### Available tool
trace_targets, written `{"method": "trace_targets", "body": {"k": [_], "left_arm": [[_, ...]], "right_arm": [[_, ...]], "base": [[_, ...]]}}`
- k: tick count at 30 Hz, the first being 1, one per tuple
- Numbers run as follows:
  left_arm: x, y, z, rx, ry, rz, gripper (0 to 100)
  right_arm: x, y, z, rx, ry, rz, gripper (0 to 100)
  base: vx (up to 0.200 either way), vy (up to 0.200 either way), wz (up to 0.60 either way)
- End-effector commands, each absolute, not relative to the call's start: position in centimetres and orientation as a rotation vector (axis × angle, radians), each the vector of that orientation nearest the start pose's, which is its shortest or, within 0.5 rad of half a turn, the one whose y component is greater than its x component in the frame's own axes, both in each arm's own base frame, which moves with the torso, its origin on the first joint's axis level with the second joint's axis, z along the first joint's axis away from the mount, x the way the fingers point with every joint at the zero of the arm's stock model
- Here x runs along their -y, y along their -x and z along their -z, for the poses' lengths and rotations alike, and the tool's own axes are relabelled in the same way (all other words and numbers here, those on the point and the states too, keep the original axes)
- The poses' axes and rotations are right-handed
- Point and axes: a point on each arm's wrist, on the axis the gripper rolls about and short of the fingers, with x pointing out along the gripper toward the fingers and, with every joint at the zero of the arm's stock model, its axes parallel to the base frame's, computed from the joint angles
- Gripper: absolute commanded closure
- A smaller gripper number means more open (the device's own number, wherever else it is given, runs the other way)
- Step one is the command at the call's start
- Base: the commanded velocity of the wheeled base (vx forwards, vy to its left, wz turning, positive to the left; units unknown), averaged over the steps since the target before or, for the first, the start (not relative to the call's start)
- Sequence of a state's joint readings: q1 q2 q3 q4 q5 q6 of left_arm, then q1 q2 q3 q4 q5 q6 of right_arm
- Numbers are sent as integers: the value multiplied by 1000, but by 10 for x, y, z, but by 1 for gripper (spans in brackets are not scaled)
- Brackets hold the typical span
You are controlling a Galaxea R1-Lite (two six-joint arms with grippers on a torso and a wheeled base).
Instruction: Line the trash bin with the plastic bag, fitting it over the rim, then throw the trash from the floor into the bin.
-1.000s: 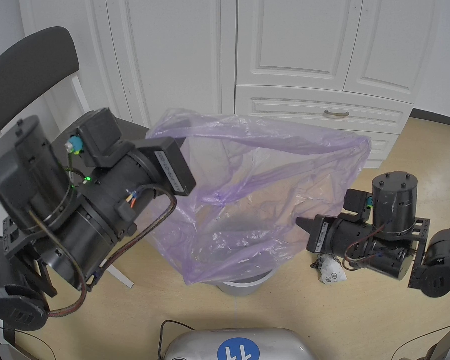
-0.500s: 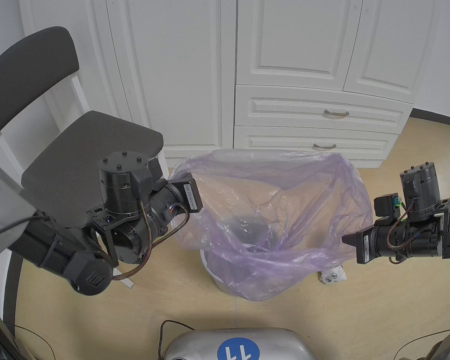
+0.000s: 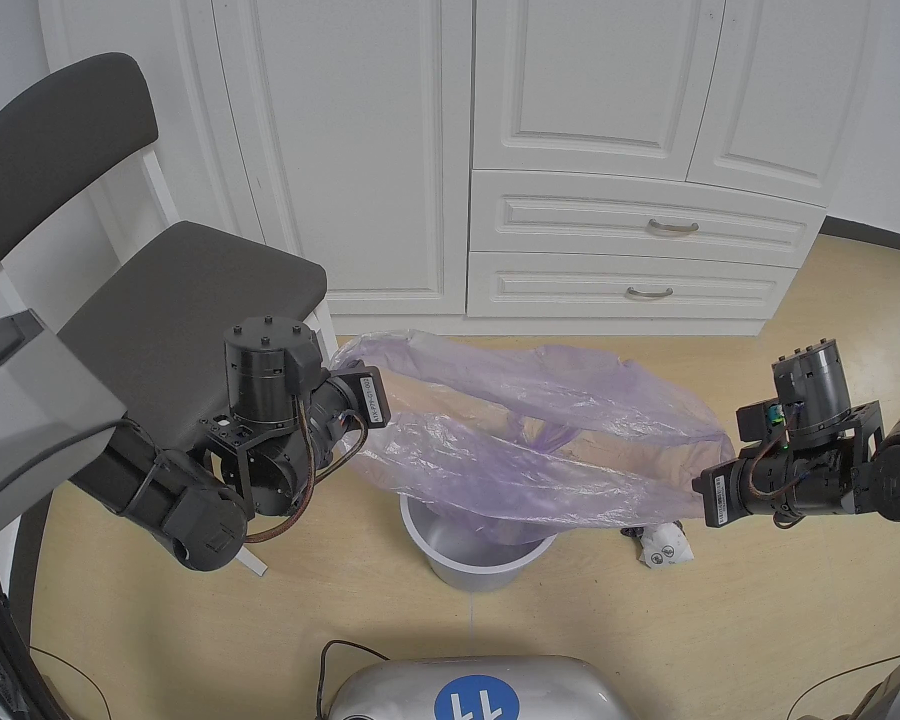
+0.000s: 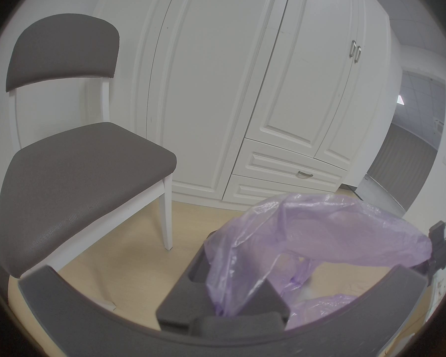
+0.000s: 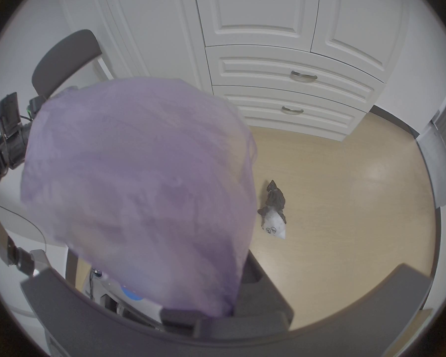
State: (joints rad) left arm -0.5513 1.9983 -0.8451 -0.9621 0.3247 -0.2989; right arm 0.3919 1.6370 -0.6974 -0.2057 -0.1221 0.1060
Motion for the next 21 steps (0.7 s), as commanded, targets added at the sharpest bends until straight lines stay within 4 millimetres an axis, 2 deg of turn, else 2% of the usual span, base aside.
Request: {"method": "trace_targets", "body": {"k": [1, 5, 13, 17, 21], "left_arm": [[184, -313, -124, -208, 205, 199, 100], [182, -312, -122, -212, 181, 187, 100], [178, -316, -118, -211, 177, 166, 100], [175, -321, -118, -205, 180, 163, 100], [174, -321, -116, -212, 177, 159, 100]], "right_arm": [[-105, -248, -117, -774, 132, -183, 100], [-111, -253, -105, -796, 187, -108, 100], [-123, -249, -104, -744, 225, -71, 100], [-142, -255, -91, -703, 179, -64, 100], [-140, -256, -84, -691, 185, -24, 100]], "base": [[0, 0, 0], [0, 0, 0], [0, 0, 0], [0, 0, 0], [0, 0, 0]]}}
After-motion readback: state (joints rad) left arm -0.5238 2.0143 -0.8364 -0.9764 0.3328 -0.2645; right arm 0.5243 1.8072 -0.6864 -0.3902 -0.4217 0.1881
